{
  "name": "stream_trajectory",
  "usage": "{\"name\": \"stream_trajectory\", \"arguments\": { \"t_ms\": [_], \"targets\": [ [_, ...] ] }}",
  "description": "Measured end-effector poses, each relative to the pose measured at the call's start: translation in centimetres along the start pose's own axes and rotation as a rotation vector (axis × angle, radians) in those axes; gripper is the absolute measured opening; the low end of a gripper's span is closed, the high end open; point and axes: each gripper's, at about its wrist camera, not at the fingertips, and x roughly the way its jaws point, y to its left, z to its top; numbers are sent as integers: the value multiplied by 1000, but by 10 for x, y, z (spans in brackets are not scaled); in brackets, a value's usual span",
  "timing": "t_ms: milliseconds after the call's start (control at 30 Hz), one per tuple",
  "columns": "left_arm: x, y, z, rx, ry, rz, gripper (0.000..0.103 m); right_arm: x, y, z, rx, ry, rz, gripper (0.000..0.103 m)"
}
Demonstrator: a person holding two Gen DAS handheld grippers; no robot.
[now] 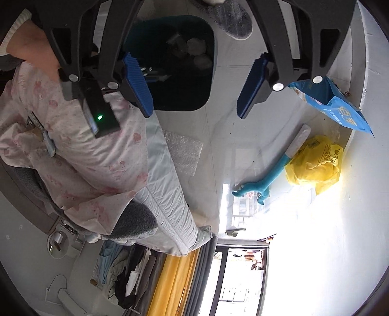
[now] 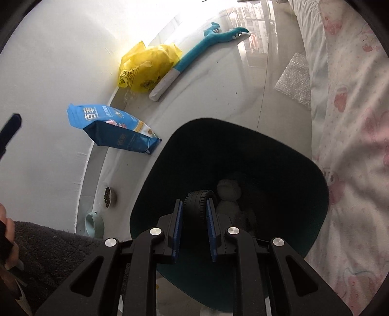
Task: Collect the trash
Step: 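Open both grippers to drop the bubble wrap and item into the bin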
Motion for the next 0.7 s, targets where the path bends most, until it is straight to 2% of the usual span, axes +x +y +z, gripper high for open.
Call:
{"name": "stream_trajectory", "arguments": {
  "t_ms": [200, 267, 333, 367, 500, 600, 700],
  "targets": [
    [-22, -15, 16, 6, -84, -44, 70, 18, -1, -15, -2, 77, -37, 21],
    [-31, -22, 19, 27, -121, -48, 69, 19, -2, -18, -3, 89, -54, 24],
    [-38, -26, 21, 47, -151, -52, 69, 17, -1, -21, -9, 97, -58, 46],
    [-42, -29, 22, 55, -165, -57, 69, 16, 1, -22, -12, 98, -59, 47],
    [-54, -42, 25, 95, -212, -64, 69, 3, 4, -26, -41, 79, -84, 47],
    [-63, -51, 28, 115, -249, -80, 69, -17, 8, -26, -63, 27, -87, 48],
    [-70, -62, 33, 125, -281, -103, 69, -41, 10, -26, -78, -37, -76, 55]
  ]
}}
